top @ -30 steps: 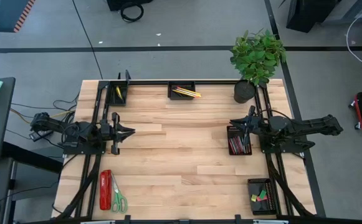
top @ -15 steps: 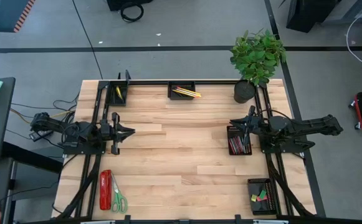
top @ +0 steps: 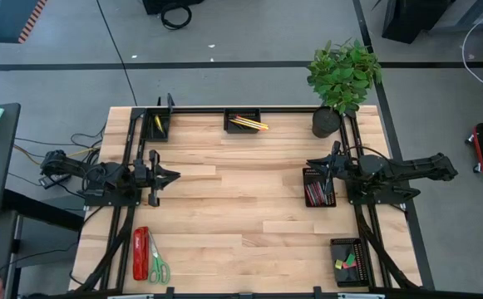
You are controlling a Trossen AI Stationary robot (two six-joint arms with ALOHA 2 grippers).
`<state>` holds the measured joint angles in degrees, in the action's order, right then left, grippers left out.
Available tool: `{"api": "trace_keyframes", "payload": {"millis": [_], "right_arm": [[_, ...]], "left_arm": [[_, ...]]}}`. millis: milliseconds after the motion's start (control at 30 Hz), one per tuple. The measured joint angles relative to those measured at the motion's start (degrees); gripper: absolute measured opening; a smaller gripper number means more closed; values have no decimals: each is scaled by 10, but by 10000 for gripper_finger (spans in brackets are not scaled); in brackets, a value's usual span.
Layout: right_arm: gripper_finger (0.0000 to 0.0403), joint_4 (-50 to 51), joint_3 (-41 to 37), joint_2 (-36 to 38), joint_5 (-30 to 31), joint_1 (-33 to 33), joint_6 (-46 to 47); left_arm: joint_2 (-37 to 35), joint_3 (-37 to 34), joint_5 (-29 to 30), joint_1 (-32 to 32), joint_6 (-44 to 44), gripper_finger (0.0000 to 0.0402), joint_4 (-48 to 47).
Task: Sort crayons/erasers/pens/pencils in bins
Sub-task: Return to Home Position
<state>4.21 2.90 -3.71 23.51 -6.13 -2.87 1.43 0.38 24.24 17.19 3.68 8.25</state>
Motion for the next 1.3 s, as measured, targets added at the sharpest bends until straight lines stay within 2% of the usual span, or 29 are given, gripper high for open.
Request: {"api": "trace_keyframes", "payload": {"millis": [1300], "right_arm": [[40,0,0,0,0,0,0]], "left_arm": [[0,0,0,0,0,35,0]]}}
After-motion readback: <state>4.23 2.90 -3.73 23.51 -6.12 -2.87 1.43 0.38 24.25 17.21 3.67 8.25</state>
